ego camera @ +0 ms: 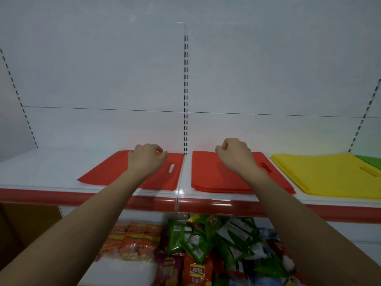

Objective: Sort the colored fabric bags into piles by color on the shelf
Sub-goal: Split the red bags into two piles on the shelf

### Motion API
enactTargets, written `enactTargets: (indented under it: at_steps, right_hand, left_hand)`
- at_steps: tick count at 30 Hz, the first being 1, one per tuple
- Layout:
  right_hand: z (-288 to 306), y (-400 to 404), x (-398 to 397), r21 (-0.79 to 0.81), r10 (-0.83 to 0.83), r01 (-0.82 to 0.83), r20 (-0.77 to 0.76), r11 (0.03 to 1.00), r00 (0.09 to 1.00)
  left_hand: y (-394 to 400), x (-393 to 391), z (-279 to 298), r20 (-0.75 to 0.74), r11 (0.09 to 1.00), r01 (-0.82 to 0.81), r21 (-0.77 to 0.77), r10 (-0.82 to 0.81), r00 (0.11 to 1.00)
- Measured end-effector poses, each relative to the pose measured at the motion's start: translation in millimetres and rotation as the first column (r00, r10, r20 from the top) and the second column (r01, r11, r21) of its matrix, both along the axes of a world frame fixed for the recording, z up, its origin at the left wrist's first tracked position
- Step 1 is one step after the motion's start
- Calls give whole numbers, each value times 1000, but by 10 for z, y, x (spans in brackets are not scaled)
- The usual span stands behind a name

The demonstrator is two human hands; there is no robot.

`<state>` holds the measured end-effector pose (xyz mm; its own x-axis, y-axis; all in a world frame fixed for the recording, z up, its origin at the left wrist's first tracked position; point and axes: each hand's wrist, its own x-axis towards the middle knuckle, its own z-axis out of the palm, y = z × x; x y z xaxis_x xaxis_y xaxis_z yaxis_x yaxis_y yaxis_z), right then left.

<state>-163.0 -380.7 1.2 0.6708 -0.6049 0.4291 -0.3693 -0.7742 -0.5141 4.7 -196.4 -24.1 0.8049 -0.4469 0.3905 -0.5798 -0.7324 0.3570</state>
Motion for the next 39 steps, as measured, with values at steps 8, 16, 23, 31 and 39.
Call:
enactTargets:
  at_steps: [8, 16, 23, 31, 39]
  right_hand:
    - [-432, 825, 784, 107, 82, -62, -200, 992, 976]
    - [-961, 1120, 1232, 11, -141, 144, -148, 989, 979]
    - [-1119, 1078, 1298, 33, -203, 205, -63, 978, 977]
    - [-1130, 1087, 1303, 105, -236, 234, 12, 967, 972]
    - [-1164, 1112, 1292, 23, -172, 171, 99, 985, 980]
  left_hand:
    - [942, 774, -311, -71, 992, -123, -22, 121, 990]
    - [1431, 1261, -692, -155, 963, -268, 41, 271, 950]
    - [1408, 1372, -839, -123, 965, -261, -18, 257, 958]
    - [1381, 1435, -870, -117, 959, -283, -17, 280, 953]
    - [1400, 1358, -837, -107, 963, -269, -27, 265, 958]
